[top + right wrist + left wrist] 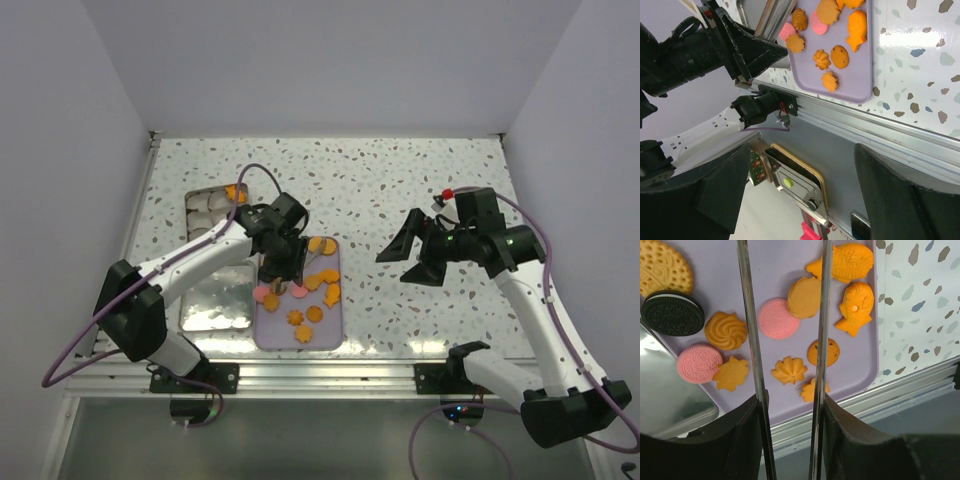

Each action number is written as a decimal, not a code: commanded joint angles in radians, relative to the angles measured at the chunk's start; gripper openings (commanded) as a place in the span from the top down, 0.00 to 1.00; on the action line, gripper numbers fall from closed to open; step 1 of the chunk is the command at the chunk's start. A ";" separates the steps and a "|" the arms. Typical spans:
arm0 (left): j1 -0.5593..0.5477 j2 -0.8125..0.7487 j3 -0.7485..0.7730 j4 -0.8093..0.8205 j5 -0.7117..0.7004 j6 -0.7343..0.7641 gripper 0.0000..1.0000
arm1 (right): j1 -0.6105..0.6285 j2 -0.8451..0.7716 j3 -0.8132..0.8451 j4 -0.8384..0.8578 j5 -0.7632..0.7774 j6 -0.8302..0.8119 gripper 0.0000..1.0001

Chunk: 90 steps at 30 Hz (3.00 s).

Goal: Pack the cookies

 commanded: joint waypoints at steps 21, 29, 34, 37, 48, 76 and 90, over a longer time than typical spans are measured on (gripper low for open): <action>0.028 -0.040 0.222 -0.151 -0.159 0.015 0.62 | -0.001 -0.009 -0.037 0.005 -0.003 -0.011 0.12; 0.346 -0.115 0.279 -0.206 -0.193 0.132 0.61 | -0.001 0.016 -0.016 -0.002 -0.003 -0.035 0.12; 0.464 -0.096 0.265 -0.168 -0.217 0.169 0.60 | -0.001 0.037 0.003 -0.016 -0.008 -0.061 0.12; 0.543 -0.078 0.250 -0.128 -0.187 0.193 0.60 | -0.001 0.047 0.010 -0.027 -0.008 -0.073 0.12; 0.604 0.029 0.213 -0.042 -0.113 0.215 0.60 | -0.001 0.083 0.014 -0.039 -0.009 -0.107 0.12; 0.581 -0.018 0.285 -0.066 -0.109 0.170 0.47 | -0.001 0.102 0.021 -0.027 -0.018 -0.124 0.12; 0.155 -0.109 0.144 -0.028 -0.069 0.060 0.50 | 0.000 0.074 0.053 -0.060 0.044 -0.135 0.11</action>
